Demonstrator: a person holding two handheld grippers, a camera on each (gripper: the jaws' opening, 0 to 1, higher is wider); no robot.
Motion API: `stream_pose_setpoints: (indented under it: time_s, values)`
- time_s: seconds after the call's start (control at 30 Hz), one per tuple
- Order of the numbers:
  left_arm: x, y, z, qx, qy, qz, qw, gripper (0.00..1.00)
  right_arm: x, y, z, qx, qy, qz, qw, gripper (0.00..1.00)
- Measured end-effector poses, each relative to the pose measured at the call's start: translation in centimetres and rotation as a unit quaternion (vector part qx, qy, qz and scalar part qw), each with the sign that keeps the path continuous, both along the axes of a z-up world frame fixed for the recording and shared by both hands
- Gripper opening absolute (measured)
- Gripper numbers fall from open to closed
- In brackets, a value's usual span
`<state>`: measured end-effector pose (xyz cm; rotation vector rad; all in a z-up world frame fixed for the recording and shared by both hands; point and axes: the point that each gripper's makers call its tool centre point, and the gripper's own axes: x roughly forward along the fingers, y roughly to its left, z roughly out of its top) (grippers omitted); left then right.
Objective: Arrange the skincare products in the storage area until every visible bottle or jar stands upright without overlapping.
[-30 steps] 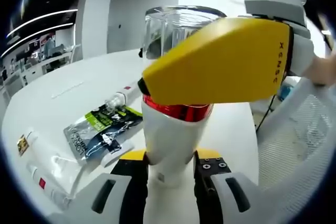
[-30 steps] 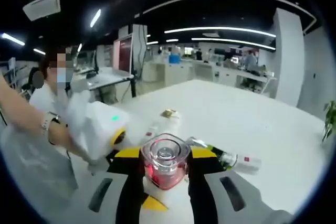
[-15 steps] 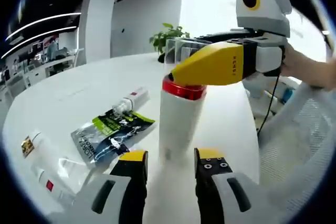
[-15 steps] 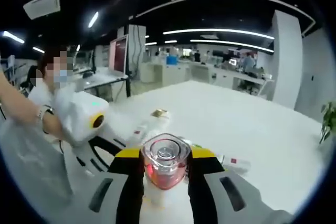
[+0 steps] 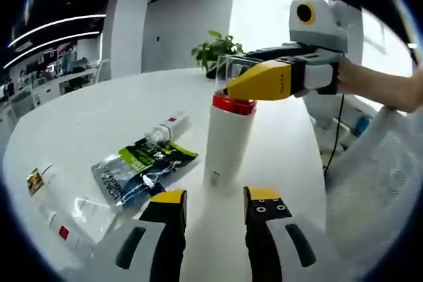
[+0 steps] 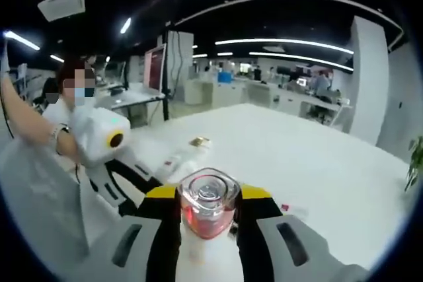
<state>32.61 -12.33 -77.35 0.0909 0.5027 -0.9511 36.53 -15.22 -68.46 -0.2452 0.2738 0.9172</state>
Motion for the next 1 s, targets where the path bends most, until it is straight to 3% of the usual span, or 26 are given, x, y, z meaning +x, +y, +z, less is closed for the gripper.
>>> stream_pose_setpoints:
  time_s: [0.07,0.4,0.77,1.0]
  values:
    - [0.0,-0.2,0.1,-0.01,0.012,0.001,0.9999,0.29,0.3,-0.3,0.0,0.001,0.002,-0.002,1.0,0.31]
    - [0.3,0.1,-0.2,0.0,0.013,0.001,0.9999,0.29,1.6,-1.2,0.0,0.007,0.004,-0.002,1.0,0.31]
    - [0.7,0.5,-0.3,-0.003,0.019,0.011,0.9998,0.28,1.4,-1.0,0.0,0.002,0.013,0.007,0.9999,0.33]
    - [0.5,0.4,-0.4,-0.001,0.021,0.01,0.9997,0.28,0.8,-0.8,1.1,-0.008,0.021,0.017,0.9996,0.38]
